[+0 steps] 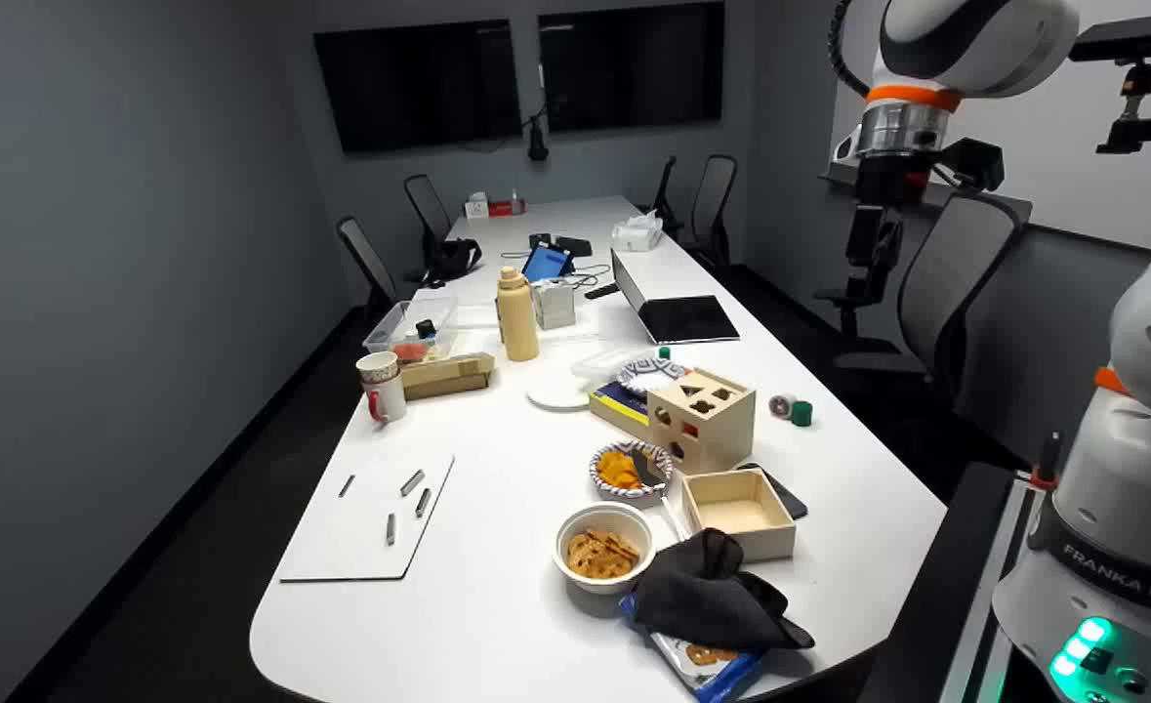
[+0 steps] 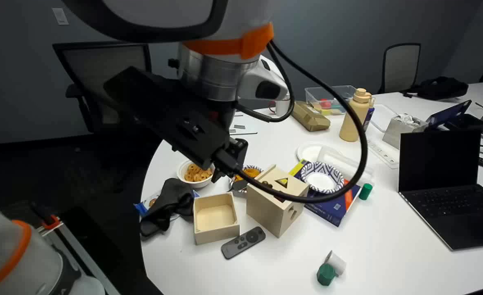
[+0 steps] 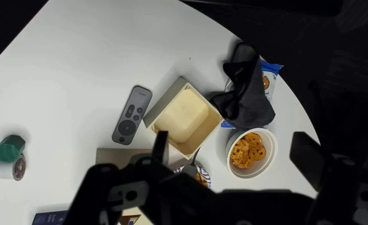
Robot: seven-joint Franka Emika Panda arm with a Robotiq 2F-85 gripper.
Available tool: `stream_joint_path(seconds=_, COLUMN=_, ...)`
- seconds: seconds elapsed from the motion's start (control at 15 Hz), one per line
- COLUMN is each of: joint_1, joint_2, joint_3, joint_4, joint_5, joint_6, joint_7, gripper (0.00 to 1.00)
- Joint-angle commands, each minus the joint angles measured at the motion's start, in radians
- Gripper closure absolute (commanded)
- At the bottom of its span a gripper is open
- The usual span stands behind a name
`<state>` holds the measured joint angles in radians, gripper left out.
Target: Use a cloth to wipe the table
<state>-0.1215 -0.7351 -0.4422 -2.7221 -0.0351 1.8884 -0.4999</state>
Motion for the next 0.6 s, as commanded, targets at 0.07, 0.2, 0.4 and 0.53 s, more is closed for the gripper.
stream_joint_path(seconds=0.07, joint_1=-0.019, joint_2=0.006, joint_3=0.019, joint_4=0.002, joint_5=0.013, joint_6=-0.003, joint_7=-0.011, gripper=0.0)
stream_joint_path(seconds=0.2, joint_1=-0.019, joint_2=0.006, joint_3=0.019, joint_4=0.002, joint_5=0.013, joint_6=-0.003, joint_7=-0.011, gripper=0.0)
stream_joint_path(seconds=0.4, joint_1=-0.019, joint_2=0.006, joint_3=0.019, joint_4=0.002, joint_5=0.013, joint_6=-0.003, joint_7=-0.011, gripper=0.0)
stream_joint_path(seconds=0.53, joint_1=0.004, joint_2=0.034, joint_3=0.031, joint_4=-0.026, joint_5=0.032, joint_6=0.036, joint_7=-0.006, gripper=0.0)
